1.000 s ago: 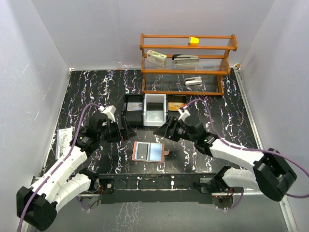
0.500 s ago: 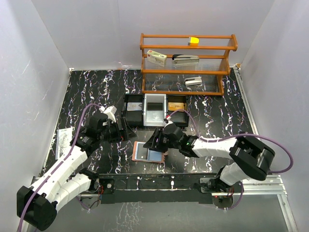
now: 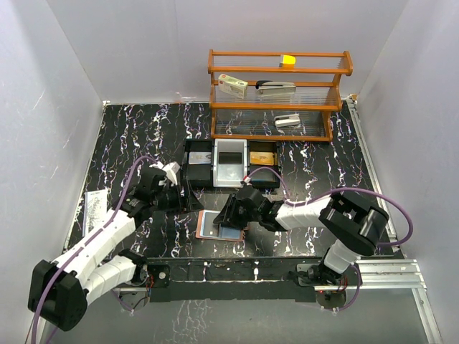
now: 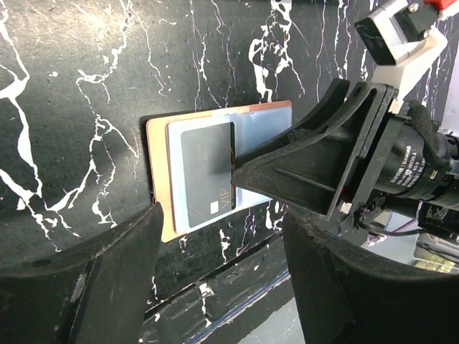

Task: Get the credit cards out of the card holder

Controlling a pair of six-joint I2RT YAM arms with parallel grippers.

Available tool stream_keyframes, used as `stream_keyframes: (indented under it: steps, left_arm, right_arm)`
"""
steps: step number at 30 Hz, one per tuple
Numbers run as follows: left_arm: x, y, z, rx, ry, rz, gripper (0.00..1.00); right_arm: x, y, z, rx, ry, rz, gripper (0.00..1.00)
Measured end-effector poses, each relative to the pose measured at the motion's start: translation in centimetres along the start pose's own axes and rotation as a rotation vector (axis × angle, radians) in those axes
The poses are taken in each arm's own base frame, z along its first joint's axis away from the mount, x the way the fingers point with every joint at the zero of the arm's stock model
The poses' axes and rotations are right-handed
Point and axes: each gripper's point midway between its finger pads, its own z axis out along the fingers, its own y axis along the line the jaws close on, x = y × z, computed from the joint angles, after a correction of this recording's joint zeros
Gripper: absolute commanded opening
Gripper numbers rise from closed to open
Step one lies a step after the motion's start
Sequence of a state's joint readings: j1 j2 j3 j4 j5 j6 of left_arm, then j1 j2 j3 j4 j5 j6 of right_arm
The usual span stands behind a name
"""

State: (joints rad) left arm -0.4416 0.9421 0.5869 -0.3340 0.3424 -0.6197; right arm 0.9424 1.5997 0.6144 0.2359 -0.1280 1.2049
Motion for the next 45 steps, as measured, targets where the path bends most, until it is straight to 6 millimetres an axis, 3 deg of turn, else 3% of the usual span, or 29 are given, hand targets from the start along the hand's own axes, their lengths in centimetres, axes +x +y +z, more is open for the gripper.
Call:
stream_keyframes:
  steps: [5, 12, 19, 26, 35, 42, 45]
  left_arm:
    - [0.8, 0.1, 1.1, 0.018, 0.060, -0.004, 0.49]
    - [3.3, 1.2, 2.6, 0.027, 0.171, -0.039, 0.41]
    - [4.3, 1.4, 3.6, 0.042, 0.233, -0.058, 0.32]
    - [4.6, 1.0, 4.5, 0.085, 0.264, -0.080, 0.26]
    - [6.4, 2.7, 5.8, 0.023, 0.347, -0.133, 0.24]
    - [6.6, 2.8, 5.9, 0.022, 0.362, -0.134, 0.20]
    - [6.7, 2.8, 5.9, 0.022, 0.364, -0.134, 0.19]
  right_arm:
    - [-0.1, -0.1, 0.1, 0.007, -0.005, 0.020, 0.36]
    - [-0.1, -0.4, 0.1, 0.009, -0.014, 0.045, 0.33]
    - [-0.1, -0.4, 0.1, 0.006, -0.017, 0.054, 0.30]
    - [-0.1, -0.6, 0.2, 0.010, -0.016, 0.055, 0.27]
    - [0.0, -0.5, 0.4, 0.004, -0.009, 0.056, 0.26]
    - [0.0, -0.6, 0.5, 0.003, 0.001, 0.060, 0.18]
    - [0.1, -0.6, 0.5, 0.000, 0.005, 0.061, 0.10]
